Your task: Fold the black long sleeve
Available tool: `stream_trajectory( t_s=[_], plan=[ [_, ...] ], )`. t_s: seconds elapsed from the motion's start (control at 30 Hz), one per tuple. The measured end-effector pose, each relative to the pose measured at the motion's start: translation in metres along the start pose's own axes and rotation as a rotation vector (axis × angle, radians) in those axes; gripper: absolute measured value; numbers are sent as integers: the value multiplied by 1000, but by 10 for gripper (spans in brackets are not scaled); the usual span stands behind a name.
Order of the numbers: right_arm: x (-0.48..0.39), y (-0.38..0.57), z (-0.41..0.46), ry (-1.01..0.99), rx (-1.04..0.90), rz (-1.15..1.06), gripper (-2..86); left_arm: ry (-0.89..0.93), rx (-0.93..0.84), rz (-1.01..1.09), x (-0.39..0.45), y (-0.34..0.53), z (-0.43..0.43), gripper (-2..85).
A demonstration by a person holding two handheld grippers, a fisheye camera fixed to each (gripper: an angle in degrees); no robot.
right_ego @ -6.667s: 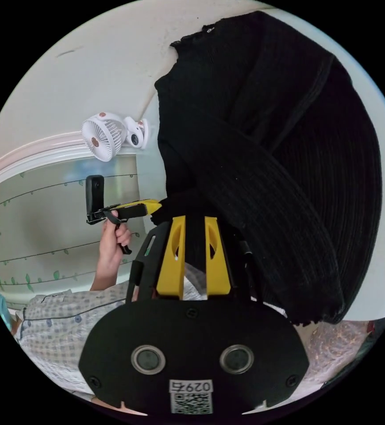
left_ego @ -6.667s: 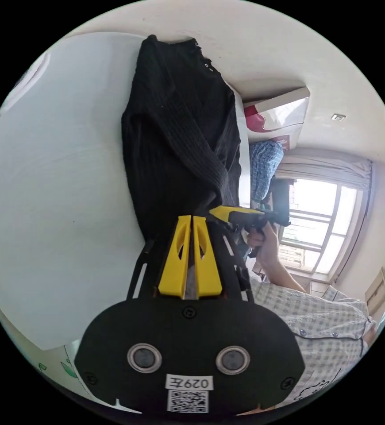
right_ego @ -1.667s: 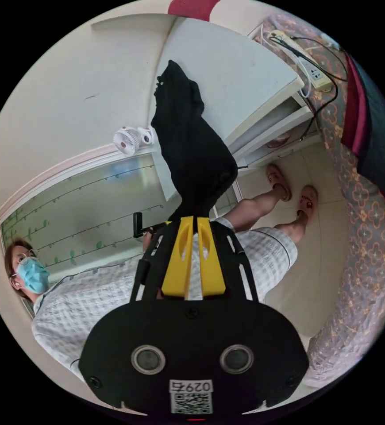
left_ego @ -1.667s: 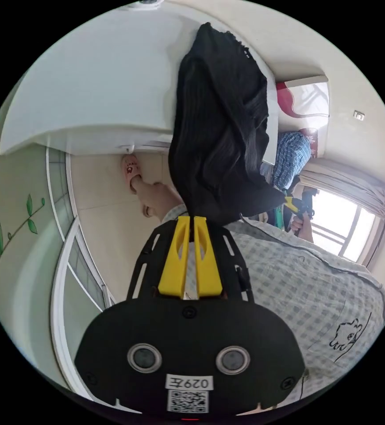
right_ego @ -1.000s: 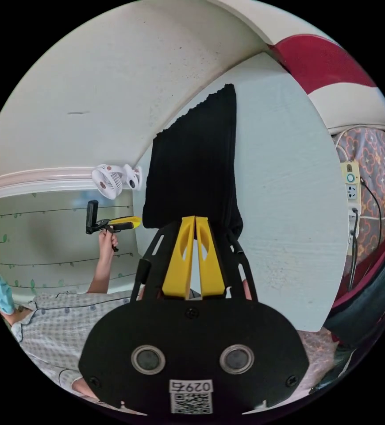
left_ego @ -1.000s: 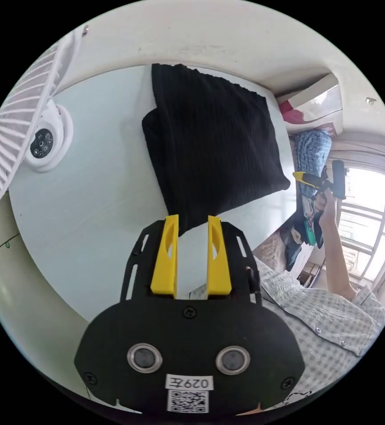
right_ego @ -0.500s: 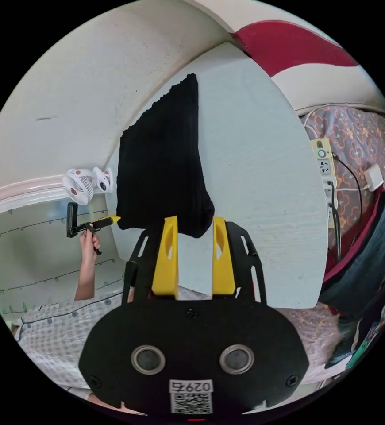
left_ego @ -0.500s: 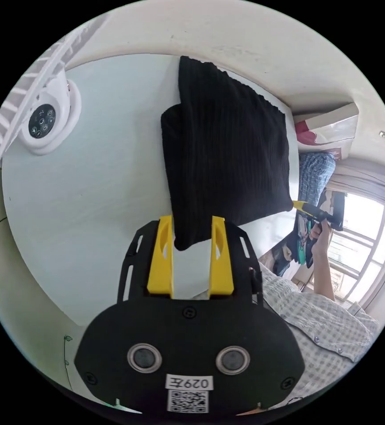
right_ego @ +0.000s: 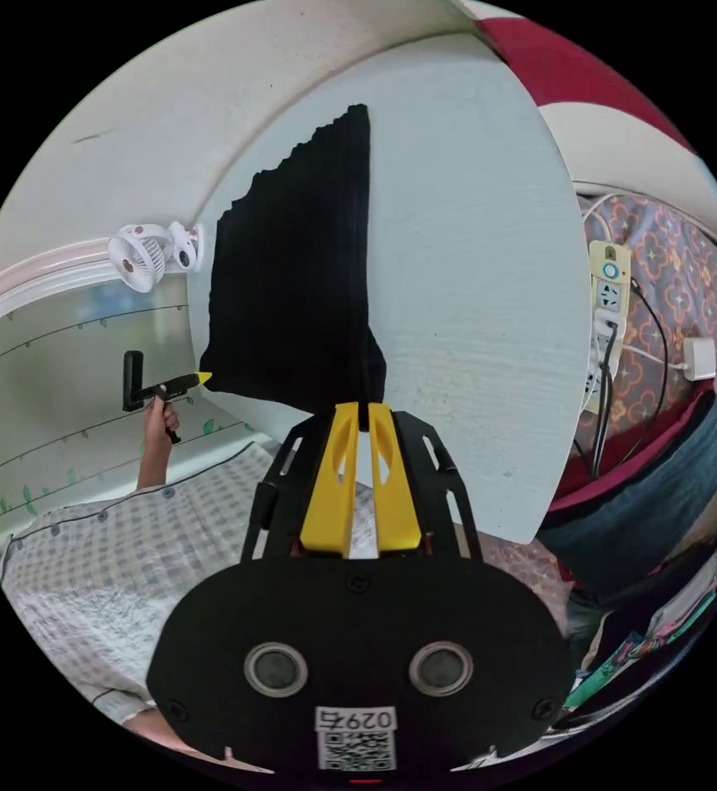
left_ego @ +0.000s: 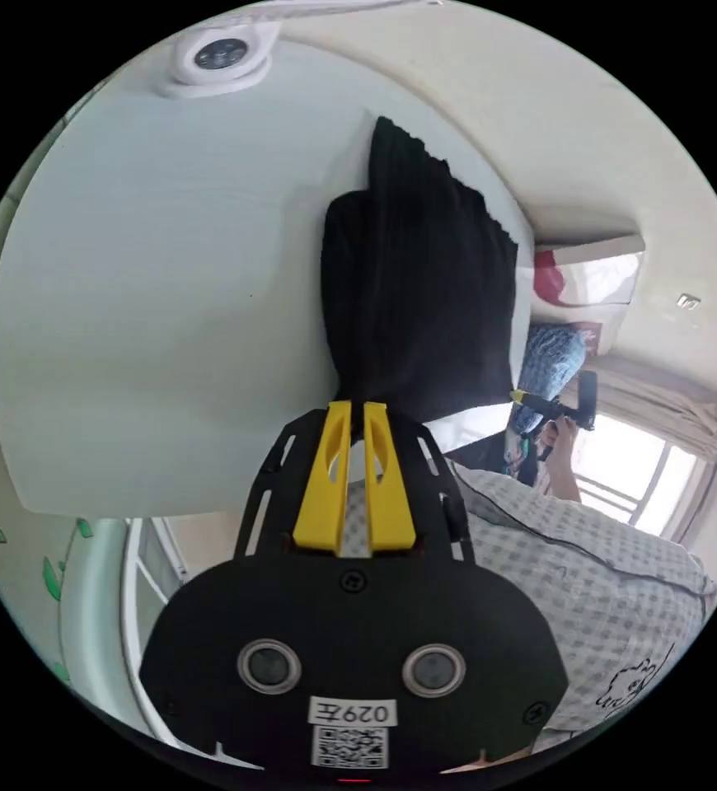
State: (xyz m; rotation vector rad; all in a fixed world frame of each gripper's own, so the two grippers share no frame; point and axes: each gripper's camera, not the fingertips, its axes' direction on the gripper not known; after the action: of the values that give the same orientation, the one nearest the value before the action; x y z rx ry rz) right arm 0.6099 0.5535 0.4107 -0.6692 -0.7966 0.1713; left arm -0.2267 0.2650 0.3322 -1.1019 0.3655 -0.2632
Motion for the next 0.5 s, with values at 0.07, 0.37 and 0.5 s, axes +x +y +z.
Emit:
stream_trajectory(
  t_s=[0.07,0.37,0.5],
  plan=[
    [-2,-6,4,26,-14,-4,17,29,96,-71,-10,19,-19,-8],
    [-43,-51,44,133,-65,-119,98,-182,24,46,32,25,-3,56],
    [-72,-90,90,96,-145,-188,98,-122,-175,69,40,-3,47,93]
  ],
)
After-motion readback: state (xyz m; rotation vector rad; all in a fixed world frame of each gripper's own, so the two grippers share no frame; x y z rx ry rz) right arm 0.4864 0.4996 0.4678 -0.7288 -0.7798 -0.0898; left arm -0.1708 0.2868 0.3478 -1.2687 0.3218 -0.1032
